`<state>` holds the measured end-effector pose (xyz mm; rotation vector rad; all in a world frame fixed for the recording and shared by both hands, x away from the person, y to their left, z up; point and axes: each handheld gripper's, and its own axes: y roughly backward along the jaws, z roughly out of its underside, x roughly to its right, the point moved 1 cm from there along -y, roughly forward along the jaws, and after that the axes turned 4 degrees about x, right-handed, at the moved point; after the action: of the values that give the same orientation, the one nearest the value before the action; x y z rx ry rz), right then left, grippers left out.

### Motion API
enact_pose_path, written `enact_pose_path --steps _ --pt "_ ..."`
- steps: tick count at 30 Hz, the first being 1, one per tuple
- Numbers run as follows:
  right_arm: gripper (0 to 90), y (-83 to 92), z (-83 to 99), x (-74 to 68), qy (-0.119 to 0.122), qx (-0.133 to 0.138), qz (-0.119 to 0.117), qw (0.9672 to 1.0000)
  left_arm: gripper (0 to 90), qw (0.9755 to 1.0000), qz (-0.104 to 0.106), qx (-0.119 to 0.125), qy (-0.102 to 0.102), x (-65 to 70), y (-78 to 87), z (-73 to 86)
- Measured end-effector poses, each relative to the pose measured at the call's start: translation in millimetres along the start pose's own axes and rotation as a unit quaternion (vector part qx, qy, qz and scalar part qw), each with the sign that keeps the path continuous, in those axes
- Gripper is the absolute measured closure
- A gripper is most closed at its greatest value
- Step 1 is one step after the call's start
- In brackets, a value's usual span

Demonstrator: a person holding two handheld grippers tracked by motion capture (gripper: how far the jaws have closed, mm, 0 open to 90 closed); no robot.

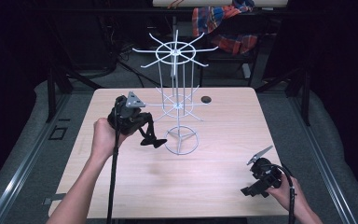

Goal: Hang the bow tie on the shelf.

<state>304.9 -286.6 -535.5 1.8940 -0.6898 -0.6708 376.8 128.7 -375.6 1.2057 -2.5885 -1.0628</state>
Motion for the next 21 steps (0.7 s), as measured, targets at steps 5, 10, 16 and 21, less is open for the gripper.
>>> enact_pose_path --steps 5,10,16,21 --pt "14.8 0.2 0.7 0.0 -0.005 0.005 0.003 1.0 88.8 1.0 0.004 -0.002 -0.004 -0.7 -4.8 -5.1" --pt "14.8 0.1 0.6 -0.4 -0.001 0.0 0.005 1.0 88.8 0.9999 0.008 -0.003 -0.01 0.7 -8.5 -9.0" --pt "14.8 0.6 0.9 0.1 0.0 0.002 0.005 1.0 88.6 0.9997 0.01 -0.013 -0.019 1.5 -13.2 -13.4" --pt "14.8 -2.1 1.4 -1.6 -0.01 0.012 0.004 0.9999 88.6 0.9992 0.02 -0.021 -0.025 1.0 -20.4 -16.2"
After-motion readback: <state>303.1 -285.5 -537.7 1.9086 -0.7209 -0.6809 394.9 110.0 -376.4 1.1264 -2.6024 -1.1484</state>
